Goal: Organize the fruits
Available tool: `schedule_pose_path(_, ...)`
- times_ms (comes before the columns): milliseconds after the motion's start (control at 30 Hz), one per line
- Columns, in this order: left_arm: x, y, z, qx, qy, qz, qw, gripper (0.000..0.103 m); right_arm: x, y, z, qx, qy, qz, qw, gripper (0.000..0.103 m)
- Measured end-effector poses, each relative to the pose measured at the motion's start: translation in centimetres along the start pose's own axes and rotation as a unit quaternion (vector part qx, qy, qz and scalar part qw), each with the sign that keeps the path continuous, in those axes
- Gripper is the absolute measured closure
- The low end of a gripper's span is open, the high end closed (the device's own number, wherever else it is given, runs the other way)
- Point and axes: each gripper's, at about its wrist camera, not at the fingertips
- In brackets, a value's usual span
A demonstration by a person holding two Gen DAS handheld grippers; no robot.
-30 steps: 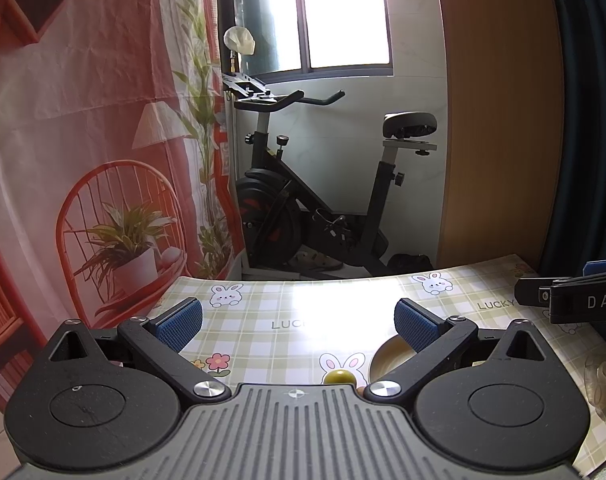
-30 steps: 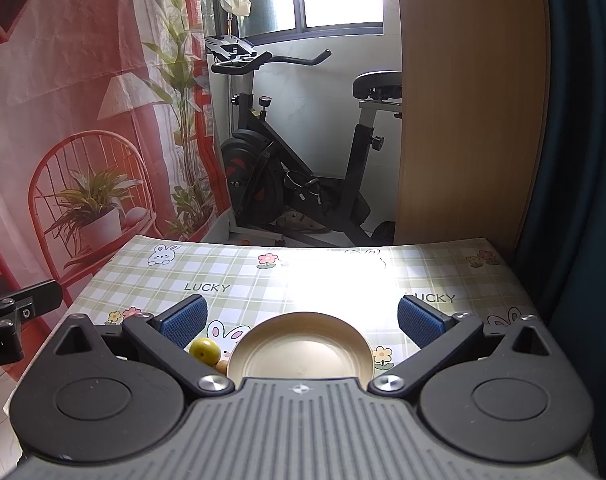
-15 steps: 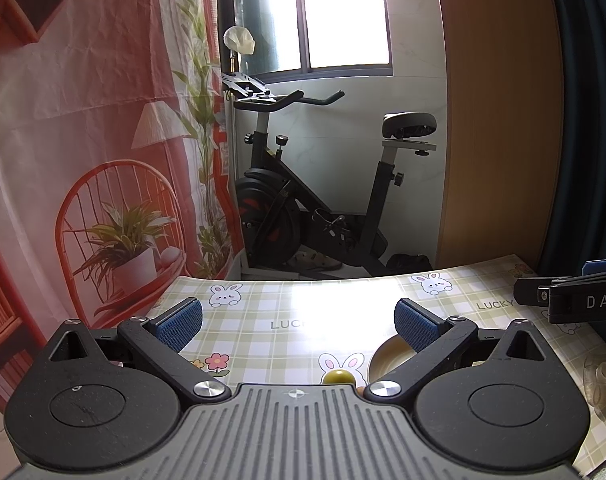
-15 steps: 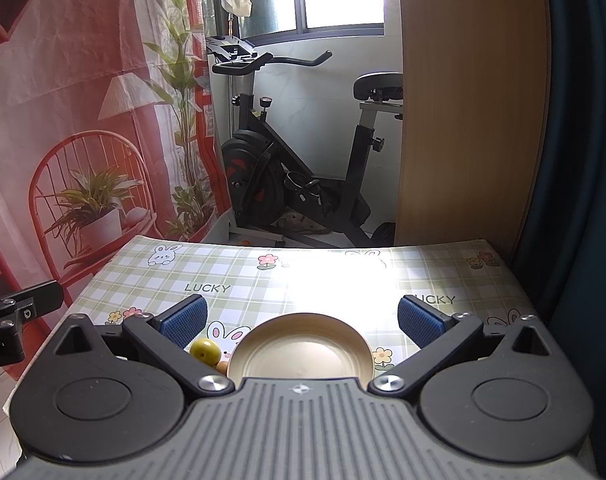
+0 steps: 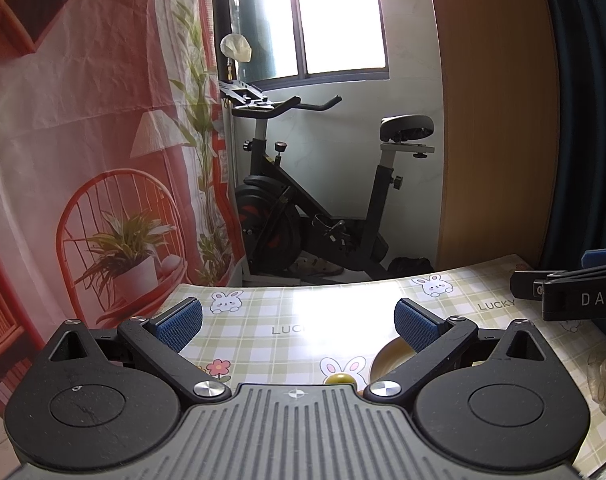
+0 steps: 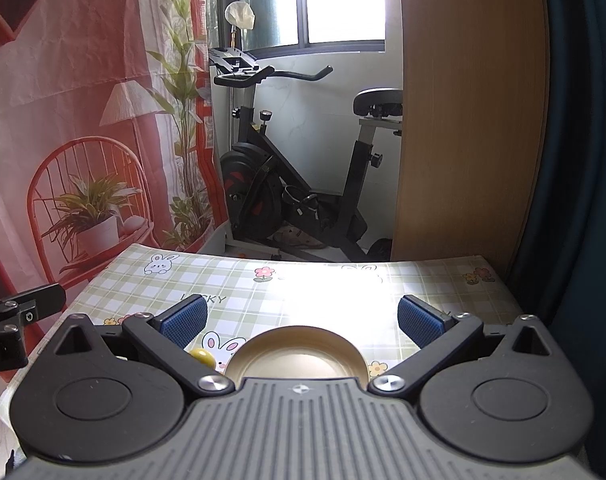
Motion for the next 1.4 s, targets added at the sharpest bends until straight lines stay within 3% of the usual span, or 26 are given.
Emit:
schedule_pose_path(167,-1.1,-0.6,-0.2,-0.016,0.008,-0.001,0.9998,0.000,-1.2,-0.6,-1.0,-0.021,0.035,-0.018,0.999,0.000)
schedule_pose_path(300,-2.5,-1.5,-0.1,-0.035,0.014,-0.004,0.9993,0.001,-2.6,-1.2,-1.6,-0.034,0.029,-0.034,0.998,0.000)
schedule_pose_path(467,-3.5,-3.0,0.8,-0.030,0.028,-0.012,0.9991,0.004,-4.7,-2.7,-2.2,-0.052,0.052,-0.026,0.997,0.000)
schedule_pose_path(700,-4.8,-5.5,1.7,0.008,-0.035,-0.028,0.9989,0.004,-6.9,-5.7,-2.6,-0.063,0.064,0.001,0.996,0.000)
schedule_pose_path(900,-5.9,-7.3,0.8,0.021,-0.076,-0.008,0.9969,0.008,-7.4,-8.2,-1.5,-0.016,0.064,0.029,0.997,0.000)
schedule_pose_path(1067,-7.5,-9.2,0.6,0.053,-0.133,0.018,0.9895,0.012,-7.4,-10.3,-1.4,0.015,0.075,0.040,0.996,0.000)
schedule_pose_path(1267,-8.2,-10.6,0.0,0.064,-0.128,0.046,0.9886,0.017,-7.8,-12.0,-2.1,0.024,0.075,0.060,0.995,0.002)
schedule_pose_path(1400,-8.4,-10.8,-0.5,0.043,-0.135,0.054,0.9885,0.017,-8.3,-13.3,-2.5,0.037,0.078,0.089,0.992,0.003)
Point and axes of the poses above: each gripper's, at about its wrist camera, not at the fingertips, and x roughly against the way its jaws point, z to its left, y to its top, and after that the axes turned 14 degrees about -x, right-handed
